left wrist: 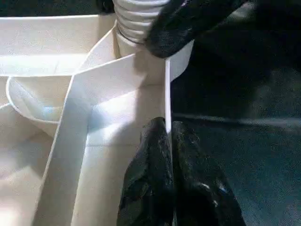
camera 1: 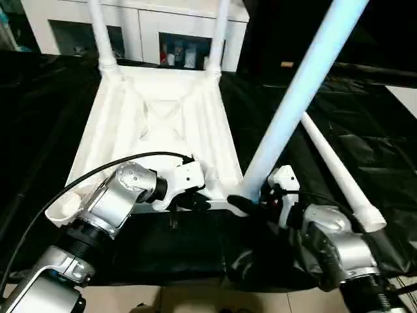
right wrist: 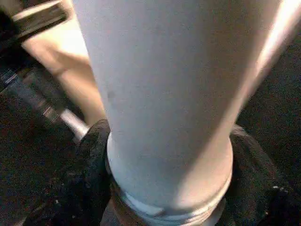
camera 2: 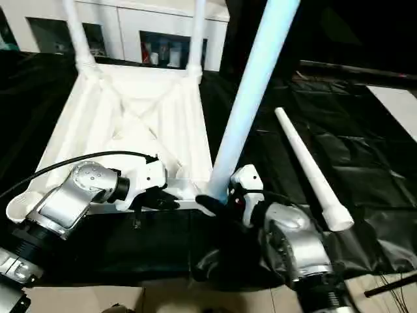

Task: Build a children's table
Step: Rotate leg to tighten

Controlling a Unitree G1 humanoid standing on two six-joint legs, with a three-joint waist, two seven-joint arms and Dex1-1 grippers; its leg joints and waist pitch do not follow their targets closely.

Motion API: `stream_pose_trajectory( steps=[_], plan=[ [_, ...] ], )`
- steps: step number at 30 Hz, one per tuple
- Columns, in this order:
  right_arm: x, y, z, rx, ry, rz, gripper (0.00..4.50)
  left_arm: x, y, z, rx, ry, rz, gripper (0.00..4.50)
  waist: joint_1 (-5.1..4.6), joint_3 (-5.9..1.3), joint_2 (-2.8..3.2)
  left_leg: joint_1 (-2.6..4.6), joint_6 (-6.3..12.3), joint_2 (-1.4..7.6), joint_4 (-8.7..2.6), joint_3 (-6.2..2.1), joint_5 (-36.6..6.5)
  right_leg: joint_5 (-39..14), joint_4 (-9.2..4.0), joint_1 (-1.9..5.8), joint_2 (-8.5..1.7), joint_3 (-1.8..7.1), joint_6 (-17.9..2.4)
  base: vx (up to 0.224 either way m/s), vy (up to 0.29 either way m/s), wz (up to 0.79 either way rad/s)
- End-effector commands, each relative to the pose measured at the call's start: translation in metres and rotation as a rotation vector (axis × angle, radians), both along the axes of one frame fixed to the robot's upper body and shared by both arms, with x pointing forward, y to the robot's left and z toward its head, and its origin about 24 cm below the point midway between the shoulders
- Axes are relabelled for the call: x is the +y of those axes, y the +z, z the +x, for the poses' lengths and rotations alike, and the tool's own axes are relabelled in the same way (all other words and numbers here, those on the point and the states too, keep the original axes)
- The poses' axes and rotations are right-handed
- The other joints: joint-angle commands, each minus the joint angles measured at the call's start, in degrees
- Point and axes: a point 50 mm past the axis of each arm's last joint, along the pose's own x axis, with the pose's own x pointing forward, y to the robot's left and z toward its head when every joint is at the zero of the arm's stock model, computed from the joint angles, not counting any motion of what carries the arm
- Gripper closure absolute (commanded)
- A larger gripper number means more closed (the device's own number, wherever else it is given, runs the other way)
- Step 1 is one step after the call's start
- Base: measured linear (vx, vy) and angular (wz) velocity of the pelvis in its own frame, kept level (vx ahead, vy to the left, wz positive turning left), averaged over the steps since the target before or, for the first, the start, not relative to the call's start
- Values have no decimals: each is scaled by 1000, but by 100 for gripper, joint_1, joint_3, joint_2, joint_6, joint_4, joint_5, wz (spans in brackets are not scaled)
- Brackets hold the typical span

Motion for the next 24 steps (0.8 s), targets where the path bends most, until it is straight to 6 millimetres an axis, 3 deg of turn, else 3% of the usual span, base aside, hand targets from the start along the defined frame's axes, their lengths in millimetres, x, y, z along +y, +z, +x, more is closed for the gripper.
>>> stream_pose_trajectory(
  steps=[1, 4, 6, 7, 9, 12, 15, 18, 21, 22, 24],
  plan=[
    [-15, -23, 10, 137, -296, 27, 175, -17, -10, 1, 26, 60, -37, 450, -11, -316, 78, 34, -83, 238, -451, -188, -1803, -3038, -570, 225, -417, 290, -623, 0, 0, 0],
    [-5, -29, 23, 186, -447, 39, 175, -40, -13, 7, 13, 163, -57, 450, -123, -285, 85, 72, -151, 223, -433, -235, -2145, -3660, -676, 190, -437, 218, -437, 0, 0, 0],
    [2, -28, 32, 204, -525, 44, 175, -56, -13, 9, 4, 222, -61, 450, -170, -299, 101, 61, -140, 227, -439, -272, -2237, -3545, -694, 210, -433, 185, -393, 0, 0, 0],
    [5, -26, 36, 211, -551, 50, 175, -62, -14, 11, -1, 254, -62, 450, -183, -263, 150, 72, -139, 239, -470, -302, -2385, -3407, -726, 217, -412, 136, -400, 0, 0, 0],
    [10, -23, 44, 215, -605, 55, 175, -73, -15, 12, -25, 291, -49, 450, -233, -259, 140, 74, -145, 233, -469, -328, -2610, -3326, -740, 220, -400, 95, -386, 0, 0, 0],
    [13, -19, 49, 209, -624, 52, 175, -78, -15, 13, -43, 298, -37, 450, -237, -276, 141, 48, -105, 238, -484, -355, -2667, -3190, -763, 283, -428, 47, -353, 0, 0, 0],
    [18, -15, 54, 188, -613, 40, 175, -78, -15, 14, -57, 295, -27, 450, -213, -277, 131, 92, -44, 213, -465, -324, -2632, -3283, -796, 228, -439, 67, -355, 0, 0, 0],
    [20, -11, 57, 165, -585, 63, 175, -74, -15, 14, -66, 286, -28, 450, -225, -289, 111, 75, -31, 223, -466, -323, -2607, -3293, -790, 234, -442, 64, -367, 0, 0, 0],
    [21, -7, 59, 139, -556, 88, 104, -72, -14, 14, -69, 278, -31, 450, -222, -300, 112, 72, -9, 233, -468, -318, -2550, -3217, -776, 232, -452, 77, -417, 0, 0, 0],
    [19, -5, 59, 126, -541, 91, 98, -71, -12, 14, -71, 261, -35, 450, -234, -316, 86, 68, 11, 242, -470, -314, -2555, -3182, -765, 236, -451, 78, -427, 0, 0, 0],
    [18, -4, 60, 117, -530, 93, 88, -70, -11, 13, -73, 248, -37, 450, -211, -314, 109, 80, 24, 248, -471, -299, -2482, -3041, -754, 219, -454, 106, -512, 0, 0, 0]
  ],
)
